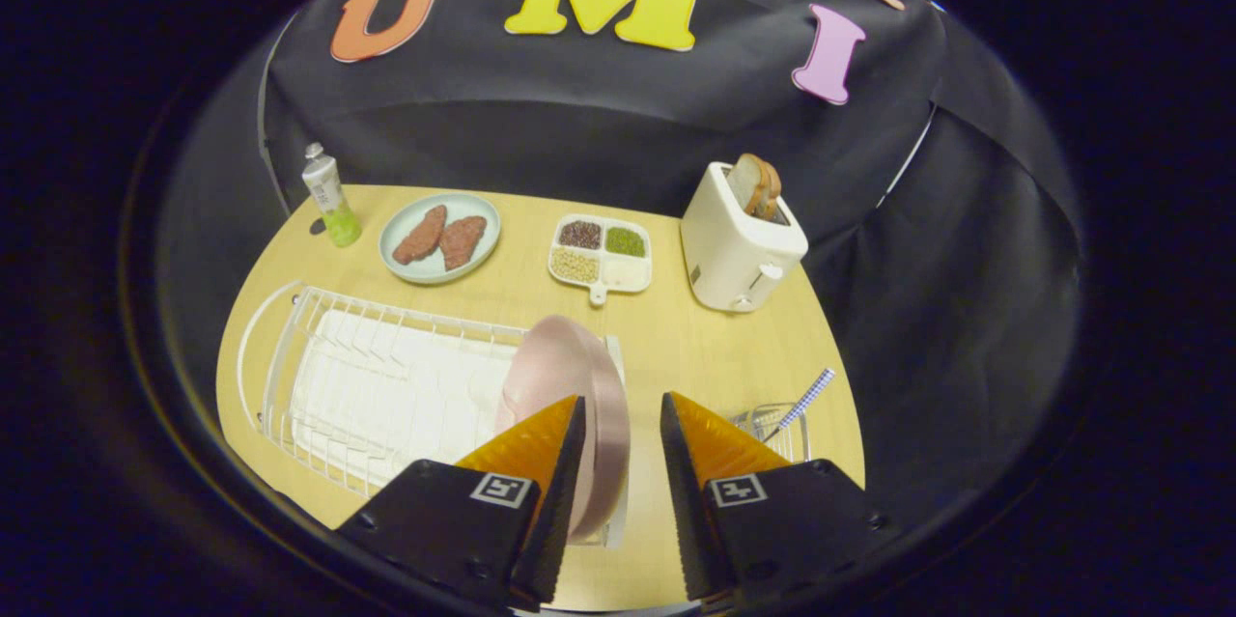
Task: Take the plate from the dish rack, then take the spoon from the basket and place it into the plate.
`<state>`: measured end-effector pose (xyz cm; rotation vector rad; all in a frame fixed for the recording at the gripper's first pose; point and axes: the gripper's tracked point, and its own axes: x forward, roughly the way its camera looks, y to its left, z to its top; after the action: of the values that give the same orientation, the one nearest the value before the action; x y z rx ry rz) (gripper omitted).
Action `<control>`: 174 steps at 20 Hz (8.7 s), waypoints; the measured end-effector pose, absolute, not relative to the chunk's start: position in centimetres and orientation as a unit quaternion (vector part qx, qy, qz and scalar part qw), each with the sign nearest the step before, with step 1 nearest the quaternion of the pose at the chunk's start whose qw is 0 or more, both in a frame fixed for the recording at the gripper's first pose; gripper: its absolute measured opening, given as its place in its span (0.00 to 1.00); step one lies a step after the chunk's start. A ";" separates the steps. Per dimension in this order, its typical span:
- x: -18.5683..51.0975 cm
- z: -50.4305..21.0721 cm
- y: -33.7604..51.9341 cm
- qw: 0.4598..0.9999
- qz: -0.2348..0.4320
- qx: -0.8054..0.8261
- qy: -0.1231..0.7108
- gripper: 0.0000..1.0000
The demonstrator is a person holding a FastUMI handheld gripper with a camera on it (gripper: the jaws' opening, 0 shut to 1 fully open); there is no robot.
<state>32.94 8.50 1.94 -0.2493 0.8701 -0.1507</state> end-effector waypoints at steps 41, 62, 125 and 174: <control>8.6 -12.3 8.2 0.928 0.064 0.050 0.362 0.11; 12.7 -18.3 3.2 0.948 0.067 0.071 0.304 0.38; 28.3 11.9 -8.6 0.999 0.020 0.040 -0.020 0.16; 7.4 -8.2 8.2 0.998 0.039 0.009 -0.045 0.97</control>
<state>7.39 8.18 -8.15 0.0186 -0.0899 0.0774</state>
